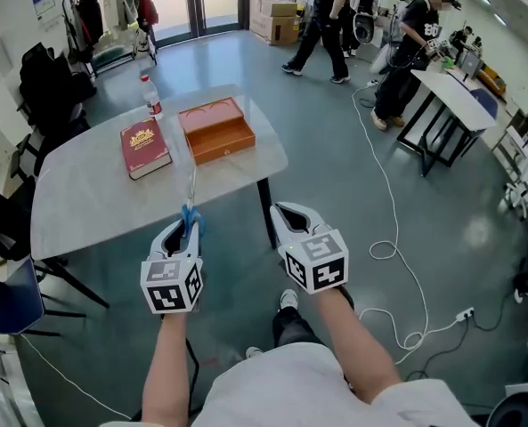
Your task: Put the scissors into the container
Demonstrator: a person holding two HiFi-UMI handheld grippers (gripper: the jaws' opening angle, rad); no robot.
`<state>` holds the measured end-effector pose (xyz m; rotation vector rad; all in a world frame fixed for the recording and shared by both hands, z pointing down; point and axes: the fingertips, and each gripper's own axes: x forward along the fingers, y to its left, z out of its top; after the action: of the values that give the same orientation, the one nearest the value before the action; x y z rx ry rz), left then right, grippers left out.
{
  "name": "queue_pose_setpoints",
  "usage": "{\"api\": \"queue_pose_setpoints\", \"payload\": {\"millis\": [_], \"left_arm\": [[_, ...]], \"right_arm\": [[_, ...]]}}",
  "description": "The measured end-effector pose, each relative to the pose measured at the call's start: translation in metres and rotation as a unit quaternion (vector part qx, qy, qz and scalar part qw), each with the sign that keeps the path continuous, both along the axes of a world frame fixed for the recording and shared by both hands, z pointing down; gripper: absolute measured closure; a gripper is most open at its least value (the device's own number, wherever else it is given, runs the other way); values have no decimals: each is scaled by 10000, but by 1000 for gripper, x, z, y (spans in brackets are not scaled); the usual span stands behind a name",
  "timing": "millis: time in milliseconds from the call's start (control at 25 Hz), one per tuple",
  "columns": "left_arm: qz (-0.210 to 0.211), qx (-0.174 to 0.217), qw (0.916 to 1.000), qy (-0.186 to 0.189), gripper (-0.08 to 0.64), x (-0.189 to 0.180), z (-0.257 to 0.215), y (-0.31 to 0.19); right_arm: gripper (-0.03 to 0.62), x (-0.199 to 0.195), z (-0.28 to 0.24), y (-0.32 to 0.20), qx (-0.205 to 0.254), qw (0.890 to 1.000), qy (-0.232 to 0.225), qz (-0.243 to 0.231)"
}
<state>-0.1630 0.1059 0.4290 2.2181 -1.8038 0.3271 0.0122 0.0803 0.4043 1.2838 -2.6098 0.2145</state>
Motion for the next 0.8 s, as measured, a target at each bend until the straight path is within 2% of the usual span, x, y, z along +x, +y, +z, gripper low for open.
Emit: {"api": "queue_pose_setpoints", "payload": {"millis": [400,800], "left_arm": [[-166,-115,9997,-105,479,-16,12,-53],[-381,-240,9989,-152,479,-8,12,-138]], "right_arm": [[588,-17,13,-61,-96,9997,-81,-197],[588,-10,15,-153,-218,9988,-83,-438]]}}
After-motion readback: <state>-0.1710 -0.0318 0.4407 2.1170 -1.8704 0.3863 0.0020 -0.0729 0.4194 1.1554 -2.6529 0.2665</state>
